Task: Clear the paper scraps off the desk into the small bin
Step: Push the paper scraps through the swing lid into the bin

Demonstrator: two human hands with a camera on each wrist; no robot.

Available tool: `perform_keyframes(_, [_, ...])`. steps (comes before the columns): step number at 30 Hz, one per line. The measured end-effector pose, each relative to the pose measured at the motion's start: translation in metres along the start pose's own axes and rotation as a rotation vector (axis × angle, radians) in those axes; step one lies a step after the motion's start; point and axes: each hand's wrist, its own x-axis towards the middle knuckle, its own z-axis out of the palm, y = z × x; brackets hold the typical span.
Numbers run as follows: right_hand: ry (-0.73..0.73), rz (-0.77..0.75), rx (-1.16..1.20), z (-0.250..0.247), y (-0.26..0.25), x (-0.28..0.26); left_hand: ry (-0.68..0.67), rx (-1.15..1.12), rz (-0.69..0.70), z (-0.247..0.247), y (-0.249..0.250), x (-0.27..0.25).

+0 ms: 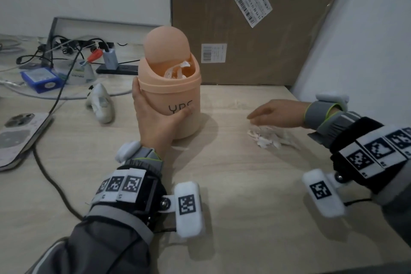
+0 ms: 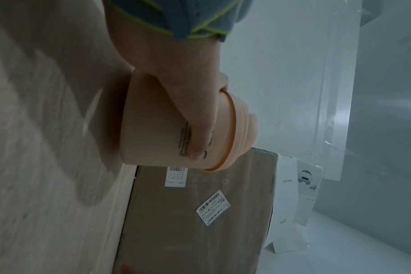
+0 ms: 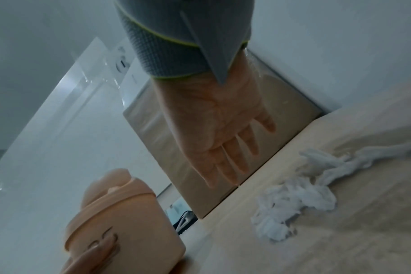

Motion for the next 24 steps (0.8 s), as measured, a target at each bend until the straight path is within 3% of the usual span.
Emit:
perform_keyframes(3, [0.073,0.054,0.031,0.001,0.008,0.003,-0.011,0.005,-0.004,0.001,-0.001,-0.001])
perform_keyframes(9, [-0.126,0.046,0.098,0.004,-0.022,0.031,0.018,0.013,0.001,0.000,-0.002,0.000])
perform_keyframes(16, [-0.190,0.077,0.022,0.013,-0.067,0.072,0.017,0.028,-0.012,0.000,-0.004,0.002])
perform_keyframes(24, [-0.307,0.057,-0.166,0.007,-0.052,0.038,0.000,0.012,-0.005,0.000,-0.004,0.002])
